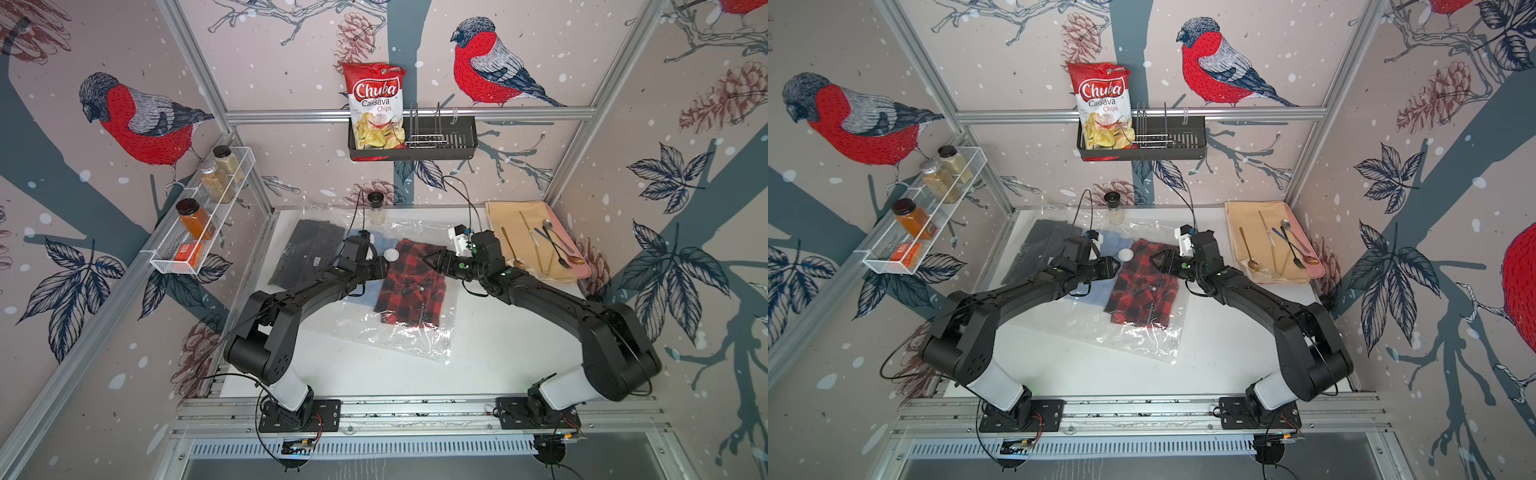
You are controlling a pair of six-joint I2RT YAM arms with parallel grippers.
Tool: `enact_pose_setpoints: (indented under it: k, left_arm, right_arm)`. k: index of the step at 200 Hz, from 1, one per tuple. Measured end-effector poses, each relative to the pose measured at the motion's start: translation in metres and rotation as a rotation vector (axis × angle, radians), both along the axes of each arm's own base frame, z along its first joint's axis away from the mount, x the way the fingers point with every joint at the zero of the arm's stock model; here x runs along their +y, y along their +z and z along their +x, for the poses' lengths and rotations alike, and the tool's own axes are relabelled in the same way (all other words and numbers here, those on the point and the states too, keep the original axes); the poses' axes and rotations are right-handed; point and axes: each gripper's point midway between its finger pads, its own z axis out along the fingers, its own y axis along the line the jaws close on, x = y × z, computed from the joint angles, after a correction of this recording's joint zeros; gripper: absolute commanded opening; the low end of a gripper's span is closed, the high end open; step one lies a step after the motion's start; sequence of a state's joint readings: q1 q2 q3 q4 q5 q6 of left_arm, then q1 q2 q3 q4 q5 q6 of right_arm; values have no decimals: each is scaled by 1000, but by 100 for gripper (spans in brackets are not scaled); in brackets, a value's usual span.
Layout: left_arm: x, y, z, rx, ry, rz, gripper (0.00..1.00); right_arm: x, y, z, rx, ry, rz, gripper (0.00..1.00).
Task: Place the folded shirt into the vacuum bag
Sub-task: Adjust the vacuum bag at the center of the board.
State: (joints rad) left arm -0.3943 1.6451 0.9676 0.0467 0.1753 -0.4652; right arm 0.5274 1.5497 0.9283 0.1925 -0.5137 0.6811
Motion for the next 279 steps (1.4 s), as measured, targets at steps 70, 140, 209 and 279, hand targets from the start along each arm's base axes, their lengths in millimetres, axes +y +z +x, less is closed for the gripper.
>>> enact_pose_setpoints:
  k: [70,140,209,279]
  left_arm:
    - [92,-49,55,52,222,126,50]
    - [126,-30,48,26,272,53,51]
    - [177,4,128,-65,416,103,51]
    - [207,-70,96,110,466,187,51]
  right_arm:
    - [-1,-127,2,273,39,-93,58]
    - [-34,-104,1,201,-19,-132,60]
    - [25,-47,34,89,103,-46,61]
    - [39,-125,-6,270,226,-61,60]
